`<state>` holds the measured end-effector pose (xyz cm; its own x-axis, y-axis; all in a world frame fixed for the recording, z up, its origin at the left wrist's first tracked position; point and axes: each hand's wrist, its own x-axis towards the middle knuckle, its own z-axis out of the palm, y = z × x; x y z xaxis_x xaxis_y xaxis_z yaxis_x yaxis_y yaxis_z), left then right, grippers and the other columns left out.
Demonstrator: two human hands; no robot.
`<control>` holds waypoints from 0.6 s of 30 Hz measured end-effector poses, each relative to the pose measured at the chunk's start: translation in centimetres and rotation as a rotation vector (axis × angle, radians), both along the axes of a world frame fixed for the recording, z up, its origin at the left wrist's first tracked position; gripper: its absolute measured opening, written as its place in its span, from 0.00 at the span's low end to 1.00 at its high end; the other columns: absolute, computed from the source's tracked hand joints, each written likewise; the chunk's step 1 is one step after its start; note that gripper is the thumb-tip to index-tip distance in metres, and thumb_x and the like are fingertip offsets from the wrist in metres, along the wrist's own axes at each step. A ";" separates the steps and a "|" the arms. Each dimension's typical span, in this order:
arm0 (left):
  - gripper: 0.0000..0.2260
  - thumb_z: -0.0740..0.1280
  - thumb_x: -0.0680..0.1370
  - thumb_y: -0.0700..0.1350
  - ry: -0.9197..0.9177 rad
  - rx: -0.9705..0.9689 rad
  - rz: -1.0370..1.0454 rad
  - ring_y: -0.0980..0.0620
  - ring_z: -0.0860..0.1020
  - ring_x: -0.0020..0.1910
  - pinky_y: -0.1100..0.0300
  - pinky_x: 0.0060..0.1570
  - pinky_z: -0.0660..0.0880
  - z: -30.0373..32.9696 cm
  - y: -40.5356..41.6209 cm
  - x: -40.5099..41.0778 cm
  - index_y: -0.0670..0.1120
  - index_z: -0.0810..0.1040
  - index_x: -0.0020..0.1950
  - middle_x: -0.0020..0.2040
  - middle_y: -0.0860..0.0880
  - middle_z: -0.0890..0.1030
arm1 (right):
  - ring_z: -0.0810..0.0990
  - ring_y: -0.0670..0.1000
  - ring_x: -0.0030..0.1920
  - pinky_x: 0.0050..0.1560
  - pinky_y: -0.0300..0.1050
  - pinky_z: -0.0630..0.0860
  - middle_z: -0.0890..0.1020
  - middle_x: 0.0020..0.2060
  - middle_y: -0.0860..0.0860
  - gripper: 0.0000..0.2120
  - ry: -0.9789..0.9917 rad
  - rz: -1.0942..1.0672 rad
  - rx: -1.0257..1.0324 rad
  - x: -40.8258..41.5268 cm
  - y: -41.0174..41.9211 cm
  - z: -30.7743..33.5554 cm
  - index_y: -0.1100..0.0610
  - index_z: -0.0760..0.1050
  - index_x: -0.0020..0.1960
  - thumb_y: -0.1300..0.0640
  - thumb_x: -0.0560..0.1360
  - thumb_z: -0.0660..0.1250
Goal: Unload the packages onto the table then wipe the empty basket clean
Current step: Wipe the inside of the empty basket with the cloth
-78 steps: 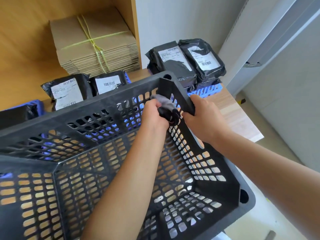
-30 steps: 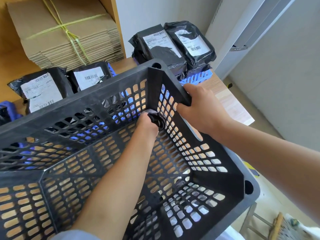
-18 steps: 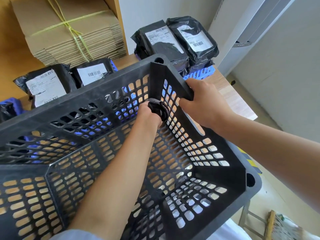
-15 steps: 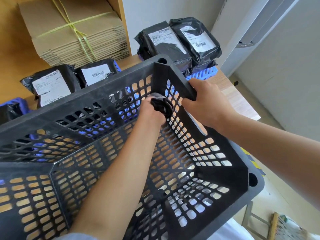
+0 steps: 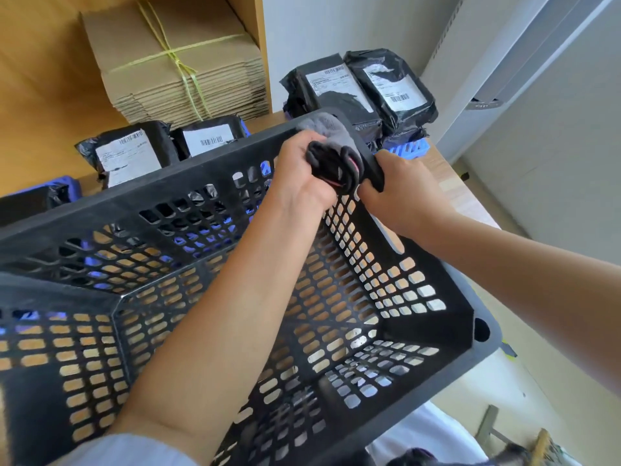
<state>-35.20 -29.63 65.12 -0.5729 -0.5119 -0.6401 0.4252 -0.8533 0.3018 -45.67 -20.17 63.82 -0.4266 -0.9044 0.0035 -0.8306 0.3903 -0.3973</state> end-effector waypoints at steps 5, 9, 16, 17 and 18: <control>0.10 0.58 0.80 0.39 0.102 -0.139 -0.111 0.50 0.81 0.39 0.59 0.45 0.77 -2.8 0.6 3.3 0.40 0.78 0.45 0.38 0.45 0.81 | 0.74 0.56 0.35 0.31 0.45 0.65 0.74 0.33 0.51 0.09 -0.032 -0.023 -0.019 0.2 0.3 0.3 0.59 0.70 0.45 0.52 0.76 0.62; 0.08 0.61 0.79 0.40 -0.143 -0.081 -0.216 0.48 0.82 0.41 0.55 0.49 0.78 -7.7 1.3 6.1 0.40 0.79 0.49 0.43 0.44 0.81 | 0.77 0.55 0.36 0.33 0.46 0.72 0.76 0.34 0.51 0.09 -0.074 -0.026 -0.015 0.4 0.3 0.5 0.57 0.72 0.46 0.51 0.77 0.62; 0.14 0.69 0.75 0.34 -0.703 -0.114 -0.065 0.43 0.80 0.51 0.49 0.50 0.79 -15.9 2.8 3.9 0.48 0.75 0.57 0.55 0.43 0.79 | 0.75 0.55 0.34 0.30 0.45 0.67 0.75 0.32 0.51 0.09 -0.060 -0.023 -0.022 0.2 0.1 0.3 0.57 0.70 0.43 0.51 0.76 0.62; 0.15 0.69 0.75 0.34 -0.733 -0.122 -0.055 0.42 0.79 0.52 0.47 0.55 0.78 -15.9 2.9 3.0 0.49 0.74 0.57 0.55 0.43 0.79 | 0.75 0.55 0.34 0.30 0.45 0.68 0.75 0.32 0.52 0.10 -0.062 -0.024 -0.026 0.1 0.1 0.3 0.58 0.71 0.44 0.51 0.76 0.62; 0.15 0.69 0.75 0.34 -0.748 -0.141 -0.040 0.43 0.79 0.53 0.46 0.58 0.77 -15.9 2.8 2.0 0.49 0.75 0.58 0.55 0.44 0.79 | 0.76 0.56 0.35 0.31 0.46 0.70 0.76 0.33 0.53 0.10 -0.057 -0.024 -0.026 0.1 0.1 0.2 0.58 0.71 0.44 0.51 0.76 0.62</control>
<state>-33.16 -26.82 49.20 -0.0318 -0.6057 -0.7951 0.0344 -0.7957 0.6047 -45.56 -20.09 63.98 -0.4486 -0.8937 0.0018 -0.7966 0.3990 -0.4540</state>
